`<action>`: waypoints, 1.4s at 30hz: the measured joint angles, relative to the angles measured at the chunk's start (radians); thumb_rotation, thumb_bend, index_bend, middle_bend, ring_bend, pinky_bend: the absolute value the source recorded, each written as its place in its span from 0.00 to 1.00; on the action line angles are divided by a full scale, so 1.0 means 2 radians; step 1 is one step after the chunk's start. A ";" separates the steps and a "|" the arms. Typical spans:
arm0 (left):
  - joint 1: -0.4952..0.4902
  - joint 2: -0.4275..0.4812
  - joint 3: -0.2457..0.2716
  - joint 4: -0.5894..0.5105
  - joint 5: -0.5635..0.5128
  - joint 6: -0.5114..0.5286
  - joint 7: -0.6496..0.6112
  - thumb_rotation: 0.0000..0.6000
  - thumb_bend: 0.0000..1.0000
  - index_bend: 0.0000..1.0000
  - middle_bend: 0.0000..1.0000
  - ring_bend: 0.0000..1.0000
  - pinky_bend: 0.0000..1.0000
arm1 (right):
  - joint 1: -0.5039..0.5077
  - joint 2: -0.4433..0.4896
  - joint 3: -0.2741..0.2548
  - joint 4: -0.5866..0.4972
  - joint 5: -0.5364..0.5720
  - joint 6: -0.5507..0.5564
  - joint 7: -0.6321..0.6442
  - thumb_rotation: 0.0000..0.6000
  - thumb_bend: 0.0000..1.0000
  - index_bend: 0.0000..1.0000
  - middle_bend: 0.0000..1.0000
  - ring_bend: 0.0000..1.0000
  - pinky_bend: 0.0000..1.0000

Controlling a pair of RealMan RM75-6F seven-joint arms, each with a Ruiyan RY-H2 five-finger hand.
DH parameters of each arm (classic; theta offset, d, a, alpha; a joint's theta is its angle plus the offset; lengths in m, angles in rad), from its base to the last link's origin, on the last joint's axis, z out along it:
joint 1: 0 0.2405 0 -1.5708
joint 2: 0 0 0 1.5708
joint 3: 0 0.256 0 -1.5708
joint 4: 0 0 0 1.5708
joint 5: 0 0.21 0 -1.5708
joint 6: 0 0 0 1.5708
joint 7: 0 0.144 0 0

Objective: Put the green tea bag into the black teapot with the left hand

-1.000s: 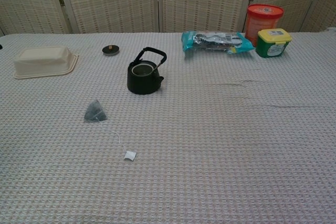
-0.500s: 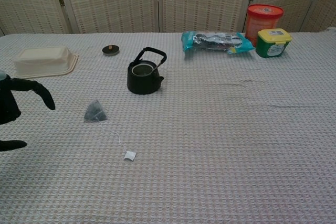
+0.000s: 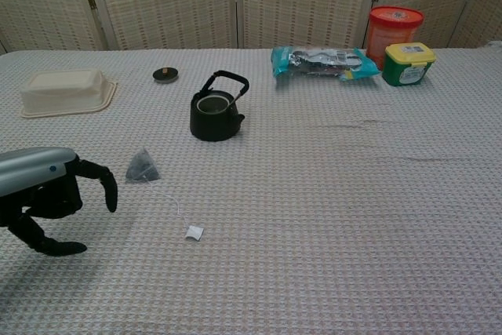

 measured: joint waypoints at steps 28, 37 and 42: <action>-0.092 -0.123 -0.042 0.091 -0.088 -0.077 0.075 1.00 0.24 0.51 1.00 1.00 1.00 | -0.016 -0.003 -0.013 0.049 -0.040 0.061 0.063 1.00 0.17 0.00 0.00 0.00 0.00; -0.103 -0.140 -0.045 0.087 -0.142 -0.081 0.131 1.00 0.24 0.51 1.00 1.00 1.00 | -0.018 -0.005 -0.011 0.056 -0.039 0.066 0.071 1.00 0.17 0.00 0.00 0.00 0.00; -0.111 -0.146 -0.047 0.082 -0.173 -0.081 0.158 1.00 0.25 0.52 1.00 1.00 1.00 | -0.020 -0.005 -0.010 0.062 -0.035 0.071 0.080 1.00 0.17 0.00 0.00 0.00 0.00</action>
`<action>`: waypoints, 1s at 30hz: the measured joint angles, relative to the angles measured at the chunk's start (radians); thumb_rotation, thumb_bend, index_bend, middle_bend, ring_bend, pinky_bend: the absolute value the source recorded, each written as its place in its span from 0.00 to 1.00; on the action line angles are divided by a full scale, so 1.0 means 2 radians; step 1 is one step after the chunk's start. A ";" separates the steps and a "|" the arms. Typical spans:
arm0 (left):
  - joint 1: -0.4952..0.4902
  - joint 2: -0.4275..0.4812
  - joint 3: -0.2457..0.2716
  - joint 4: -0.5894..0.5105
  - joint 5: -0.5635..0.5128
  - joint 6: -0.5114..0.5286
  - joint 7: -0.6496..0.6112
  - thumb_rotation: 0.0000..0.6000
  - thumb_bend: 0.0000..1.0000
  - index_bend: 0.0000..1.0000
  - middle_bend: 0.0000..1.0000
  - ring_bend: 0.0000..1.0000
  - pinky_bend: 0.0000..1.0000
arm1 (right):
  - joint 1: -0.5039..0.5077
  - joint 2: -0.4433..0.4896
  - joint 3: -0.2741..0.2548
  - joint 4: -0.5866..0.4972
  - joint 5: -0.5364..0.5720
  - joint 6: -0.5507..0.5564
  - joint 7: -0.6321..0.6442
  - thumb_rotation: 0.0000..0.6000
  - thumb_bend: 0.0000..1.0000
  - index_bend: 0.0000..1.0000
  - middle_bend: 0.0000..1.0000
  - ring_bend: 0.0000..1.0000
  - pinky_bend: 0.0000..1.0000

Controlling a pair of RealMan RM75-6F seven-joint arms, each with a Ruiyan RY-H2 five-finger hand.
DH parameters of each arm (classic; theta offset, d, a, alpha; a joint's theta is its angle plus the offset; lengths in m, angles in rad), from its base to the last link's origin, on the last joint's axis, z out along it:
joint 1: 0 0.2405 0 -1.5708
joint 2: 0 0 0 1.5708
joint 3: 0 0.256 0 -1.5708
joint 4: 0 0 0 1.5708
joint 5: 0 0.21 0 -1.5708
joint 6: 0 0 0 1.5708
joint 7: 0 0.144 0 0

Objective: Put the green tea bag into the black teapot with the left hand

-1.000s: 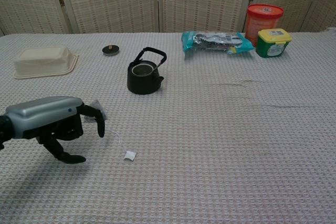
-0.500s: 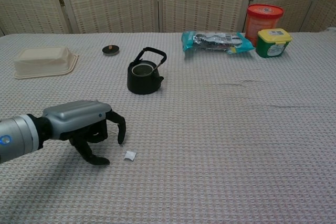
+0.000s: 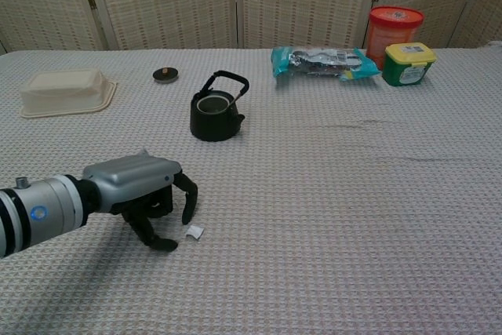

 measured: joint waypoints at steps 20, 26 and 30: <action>-0.039 0.009 -0.001 -0.077 -0.114 0.037 0.115 1.00 0.26 0.52 1.00 1.00 1.00 | -0.006 -0.002 -0.001 0.015 -0.003 0.017 0.021 1.00 0.17 0.00 0.00 0.00 0.00; -0.053 -0.004 0.001 -0.070 -0.132 0.041 0.126 1.00 0.26 0.52 1.00 1.00 1.00 | -0.008 -0.003 0.000 0.022 -0.002 0.023 0.029 1.00 0.17 0.00 0.00 0.00 0.00; -0.060 -0.010 0.002 -0.062 -0.143 0.041 0.130 1.00 0.26 0.54 1.00 1.00 1.00 | -0.010 -0.004 0.000 0.026 -0.002 0.026 0.034 1.00 0.17 0.00 0.00 0.00 0.00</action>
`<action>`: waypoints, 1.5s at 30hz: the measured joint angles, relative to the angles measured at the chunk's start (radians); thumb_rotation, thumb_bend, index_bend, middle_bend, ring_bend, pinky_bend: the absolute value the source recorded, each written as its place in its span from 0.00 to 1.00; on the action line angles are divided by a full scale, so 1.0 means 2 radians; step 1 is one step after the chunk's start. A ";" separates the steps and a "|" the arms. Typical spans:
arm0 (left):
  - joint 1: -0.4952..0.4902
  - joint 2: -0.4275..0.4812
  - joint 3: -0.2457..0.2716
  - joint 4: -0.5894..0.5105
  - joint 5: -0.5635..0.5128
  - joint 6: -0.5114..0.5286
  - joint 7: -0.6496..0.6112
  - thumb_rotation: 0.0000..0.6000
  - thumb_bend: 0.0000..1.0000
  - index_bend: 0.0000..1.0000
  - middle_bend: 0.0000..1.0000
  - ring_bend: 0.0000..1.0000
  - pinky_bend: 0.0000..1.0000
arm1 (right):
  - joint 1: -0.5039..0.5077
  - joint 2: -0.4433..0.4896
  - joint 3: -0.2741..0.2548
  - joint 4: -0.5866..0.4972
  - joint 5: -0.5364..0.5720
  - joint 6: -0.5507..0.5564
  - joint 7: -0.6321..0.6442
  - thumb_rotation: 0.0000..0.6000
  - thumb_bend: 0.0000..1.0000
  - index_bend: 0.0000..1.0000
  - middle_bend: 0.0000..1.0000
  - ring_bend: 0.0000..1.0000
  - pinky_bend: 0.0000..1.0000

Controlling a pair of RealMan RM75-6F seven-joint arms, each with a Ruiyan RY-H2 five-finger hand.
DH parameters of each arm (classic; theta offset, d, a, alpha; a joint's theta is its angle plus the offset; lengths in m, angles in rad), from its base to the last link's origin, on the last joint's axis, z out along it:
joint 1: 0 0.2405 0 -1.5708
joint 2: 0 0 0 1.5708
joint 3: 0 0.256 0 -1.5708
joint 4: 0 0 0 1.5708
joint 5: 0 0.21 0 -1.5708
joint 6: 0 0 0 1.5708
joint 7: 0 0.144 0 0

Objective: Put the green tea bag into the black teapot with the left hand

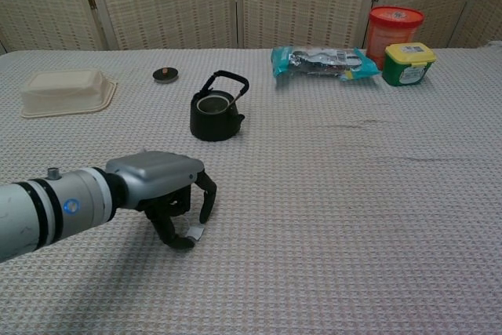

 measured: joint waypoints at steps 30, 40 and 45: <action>-0.012 0.002 0.014 0.005 0.003 0.015 -0.026 1.00 0.32 0.57 1.00 1.00 1.00 | -0.001 -0.001 0.001 -0.003 0.000 -0.001 -0.009 1.00 0.17 0.00 0.00 0.00 0.00; -0.006 -0.003 0.020 0.024 0.025 0.005 -0.060 1.00 0.35 0.59 1.00 1.00 1.00 | -0.002 -0.002 0.001 -0.006 0.000 -0.001 -0.016 1.00 0.17 0.00 0.00 0.00 0.00; -0.005 -0.009 0.021 0.031 0.038 -0.001 -0.071 1.00 0.36 0.61 1.00 1.00 1.00 | -0.004 -0.003 0.002 -0.005 0.003 0.003 -0.014 1.00 0.17 0.00 0.00 0.00 0.00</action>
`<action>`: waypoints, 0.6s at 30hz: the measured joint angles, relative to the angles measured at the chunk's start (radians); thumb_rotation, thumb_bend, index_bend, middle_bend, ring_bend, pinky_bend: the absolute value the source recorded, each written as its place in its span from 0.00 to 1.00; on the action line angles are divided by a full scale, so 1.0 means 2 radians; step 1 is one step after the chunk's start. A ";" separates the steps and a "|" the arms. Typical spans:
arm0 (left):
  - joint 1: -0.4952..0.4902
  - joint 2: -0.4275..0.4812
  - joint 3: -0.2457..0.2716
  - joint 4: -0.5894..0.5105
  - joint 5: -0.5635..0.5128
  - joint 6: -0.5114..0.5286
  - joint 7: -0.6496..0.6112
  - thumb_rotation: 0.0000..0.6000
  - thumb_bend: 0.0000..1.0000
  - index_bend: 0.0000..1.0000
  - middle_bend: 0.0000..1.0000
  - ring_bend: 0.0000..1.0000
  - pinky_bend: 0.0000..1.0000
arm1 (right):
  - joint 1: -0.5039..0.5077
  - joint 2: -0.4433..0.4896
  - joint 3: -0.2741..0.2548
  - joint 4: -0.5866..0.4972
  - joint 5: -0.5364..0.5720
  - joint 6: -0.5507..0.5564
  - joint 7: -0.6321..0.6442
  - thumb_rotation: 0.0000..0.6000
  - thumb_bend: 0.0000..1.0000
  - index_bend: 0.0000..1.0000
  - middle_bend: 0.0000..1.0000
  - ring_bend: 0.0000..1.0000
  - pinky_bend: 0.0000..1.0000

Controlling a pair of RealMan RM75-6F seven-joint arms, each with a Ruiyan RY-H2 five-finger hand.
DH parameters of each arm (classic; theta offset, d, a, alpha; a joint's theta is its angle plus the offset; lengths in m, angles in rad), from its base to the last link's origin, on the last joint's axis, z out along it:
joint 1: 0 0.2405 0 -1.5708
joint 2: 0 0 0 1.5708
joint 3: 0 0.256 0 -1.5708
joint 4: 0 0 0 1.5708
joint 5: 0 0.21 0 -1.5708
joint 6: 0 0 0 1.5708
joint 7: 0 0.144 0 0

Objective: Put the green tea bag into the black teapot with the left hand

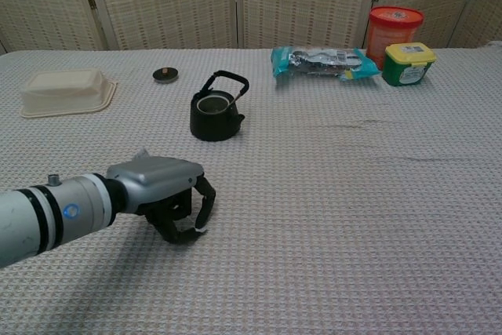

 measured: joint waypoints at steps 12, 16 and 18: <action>0.007 -0.004 -0.002 0.000 0.026 0.010 -0.019 1.00 0.41 0.62 1.00 1.00 1.00 | -0.001 0.000 0.000 0.001 -0.001 0.001 0.000 1.00 0.17 0.00 0.00 0.00 0.00; 0.011 -0.002 -0.003 0.001 0.035 0.013 -0.027 1.00 0.42 0.62 1.00 1.00 1.00 | 0.000 0.000 0.000 -0.001 -0.001 -0.002 -0.004 1.00 0.17 0.00 0.00 0.00 0.00; 0.012 -0.001 -0.004 0.001 0.039 0.015 -0.030 1.00 0.43 0.62 1.00 1.00 1.00 | 0.001 0.000 0.000 -0.002 -0.002 -0.003 -0.006 1.00 0.17 0.00 0.00 0.00 0.00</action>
